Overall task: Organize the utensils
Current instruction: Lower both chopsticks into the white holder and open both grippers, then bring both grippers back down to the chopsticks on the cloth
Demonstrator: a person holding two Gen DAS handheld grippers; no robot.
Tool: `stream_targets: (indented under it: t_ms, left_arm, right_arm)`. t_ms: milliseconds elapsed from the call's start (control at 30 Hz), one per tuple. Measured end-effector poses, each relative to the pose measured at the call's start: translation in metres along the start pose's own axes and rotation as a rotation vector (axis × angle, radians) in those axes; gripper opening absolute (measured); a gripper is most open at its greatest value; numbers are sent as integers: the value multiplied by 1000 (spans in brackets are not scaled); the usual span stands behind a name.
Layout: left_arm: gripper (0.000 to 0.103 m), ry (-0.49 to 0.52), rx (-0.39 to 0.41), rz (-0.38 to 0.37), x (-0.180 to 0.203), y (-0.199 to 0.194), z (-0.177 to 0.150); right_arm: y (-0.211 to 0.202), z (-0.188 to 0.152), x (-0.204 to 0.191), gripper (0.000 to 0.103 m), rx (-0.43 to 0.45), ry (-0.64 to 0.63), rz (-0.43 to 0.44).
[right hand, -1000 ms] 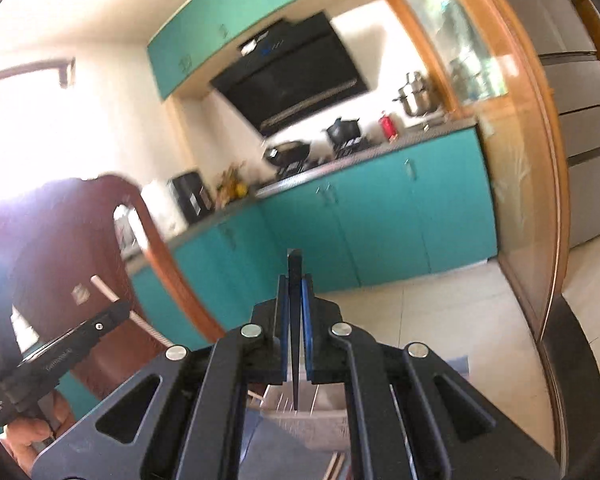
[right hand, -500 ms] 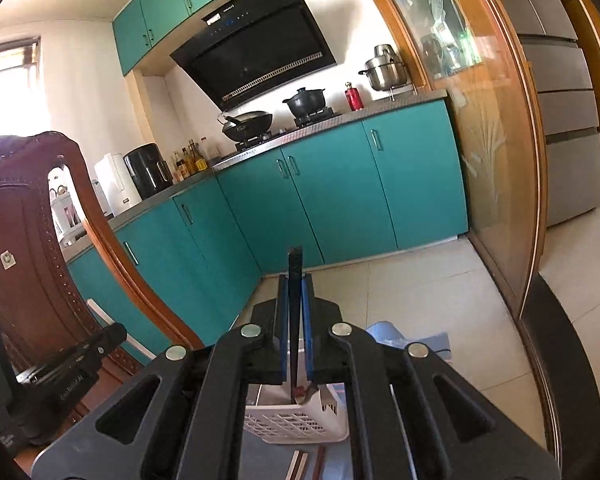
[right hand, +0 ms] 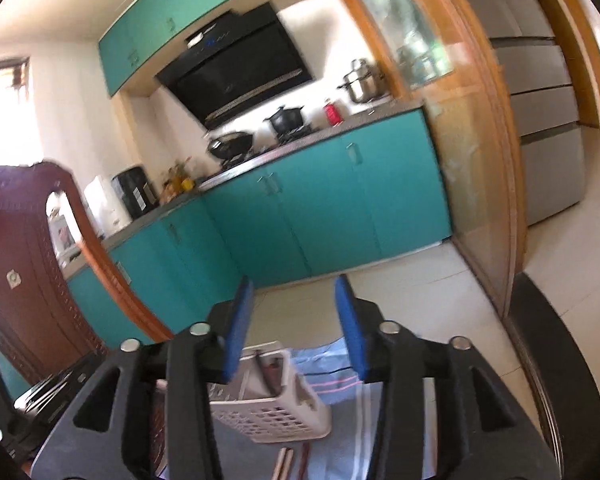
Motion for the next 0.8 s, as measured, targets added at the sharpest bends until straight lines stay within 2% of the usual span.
stream_targets:
  t_ms: [100, 167, 200, 267, 333, 433, 567, 733, 800]
  left_arm:
    - [19, -8, -34, -31, -1, -9, -25]
    - [19, 8, -127, -46, 2, -1, -55]
    - [19, 18, -187, -51, 5, 8, -76]
    - [19, 20, -305, -57, 7, 28, -116]
    - [19, 2, -447, -64, 9, 47, -160]
    - [19, 2, -563, -62, 12, 60, -204]
    - [19, 3, -616, -73, 12, 63, -226]
    - [20, 33, -598, -65, 16, 59, -227]
    - [8, 26, -609, -19, 9, 60, -231]
  right_arm:
    - [-17, -3, 30, 44, 37, 76, -58]
    - [-18, -12, 54, 44, -1, 139, -135]
    - [-10, -20, 66, 44, -58, 158, -180]
    - [12, -43, 86, 44, -186, 186, -214]
    - [46, -77, 100, 44, -387, 223, -253]
    - [82, -120, 84, 44, -598, 188, -203]
    - [102, -161, 40, 44, -699, 44, -188]
    - [122, -202, -7, 44, -773, -79, -147]
    - [124, -215, -14, 44, -786, -109, -143]
Point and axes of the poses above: each gripper's, at about its wrist camera, not at the fingertips, and y roughly the way its jaws point, x to its right, z to its top, the point moved 1 cm from there along y, roughly the way its jaws point, and after that the axes turned 5 degrees about -x, right-handed, at the moved point
